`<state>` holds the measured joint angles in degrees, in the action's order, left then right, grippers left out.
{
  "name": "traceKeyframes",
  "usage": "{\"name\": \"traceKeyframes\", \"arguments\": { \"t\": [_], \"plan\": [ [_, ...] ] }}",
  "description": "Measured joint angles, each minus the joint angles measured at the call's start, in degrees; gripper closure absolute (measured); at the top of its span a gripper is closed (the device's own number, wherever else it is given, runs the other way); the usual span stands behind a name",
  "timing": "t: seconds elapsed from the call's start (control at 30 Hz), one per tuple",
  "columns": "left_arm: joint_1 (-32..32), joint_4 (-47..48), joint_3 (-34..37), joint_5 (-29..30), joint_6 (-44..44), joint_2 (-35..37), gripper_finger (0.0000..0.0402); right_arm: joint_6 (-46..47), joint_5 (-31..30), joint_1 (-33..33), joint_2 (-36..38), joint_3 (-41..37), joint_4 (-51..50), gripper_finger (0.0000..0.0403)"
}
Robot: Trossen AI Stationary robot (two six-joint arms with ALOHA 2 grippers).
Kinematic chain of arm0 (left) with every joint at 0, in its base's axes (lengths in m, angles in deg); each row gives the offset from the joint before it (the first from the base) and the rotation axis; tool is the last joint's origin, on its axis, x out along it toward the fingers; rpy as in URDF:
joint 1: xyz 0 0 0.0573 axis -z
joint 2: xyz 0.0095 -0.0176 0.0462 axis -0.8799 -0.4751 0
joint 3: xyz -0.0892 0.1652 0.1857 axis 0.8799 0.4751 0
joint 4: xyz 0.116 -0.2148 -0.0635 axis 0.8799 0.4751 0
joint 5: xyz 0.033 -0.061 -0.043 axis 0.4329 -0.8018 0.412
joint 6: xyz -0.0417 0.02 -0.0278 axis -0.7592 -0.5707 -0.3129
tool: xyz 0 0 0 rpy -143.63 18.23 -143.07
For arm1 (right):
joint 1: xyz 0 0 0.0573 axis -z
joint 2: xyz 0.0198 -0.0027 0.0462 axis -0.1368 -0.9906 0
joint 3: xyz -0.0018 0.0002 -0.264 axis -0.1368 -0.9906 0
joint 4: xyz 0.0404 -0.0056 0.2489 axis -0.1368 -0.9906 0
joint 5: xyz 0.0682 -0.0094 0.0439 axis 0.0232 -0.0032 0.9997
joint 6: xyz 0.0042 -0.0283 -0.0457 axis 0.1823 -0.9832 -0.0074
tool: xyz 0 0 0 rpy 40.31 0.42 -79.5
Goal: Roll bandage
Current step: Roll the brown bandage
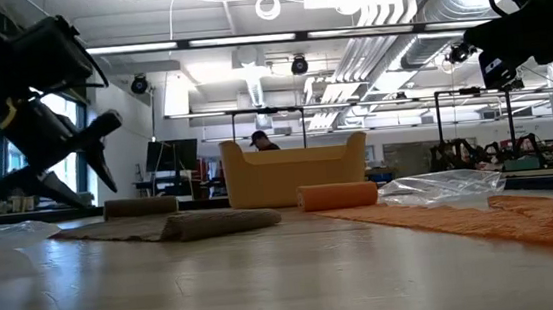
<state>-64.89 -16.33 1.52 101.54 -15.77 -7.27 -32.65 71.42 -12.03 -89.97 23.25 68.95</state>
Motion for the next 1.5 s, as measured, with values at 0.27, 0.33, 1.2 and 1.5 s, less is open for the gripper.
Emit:
{"name": "traceKeyframes", "arguments": {
  "t": [0.27, 0.33, 1.2, 1.5],
  "plan": [
    [-5.59, -6.25, 0.34, -2.97, 5.47, -5.16, 0.0202, 0.00, 0.00, 0.02, 0.00, -0.02, 0.00, 0.0402],
    [-6.33, -7.72, 0.34, -4.50, 6.37, -6.38, 0.0202, 0.00, 0.00, 0.01, 0.00, -0.01, 0.01, 0.0402],
    [-6.85, -8.92, 0.23, -8.33, 9.22, -8.48, 0.0202, 0.00, 0.00, 0.02, 0.00, -0.02, 0.00, 0.0402],
    [-6.85, -6.38, 0.30, -7.91, 10.94, -5.26, 0.0202, 0.00, 0.00, 0.01, 0.02, -0.01, 0.00, 0.0402]
  ]
}}
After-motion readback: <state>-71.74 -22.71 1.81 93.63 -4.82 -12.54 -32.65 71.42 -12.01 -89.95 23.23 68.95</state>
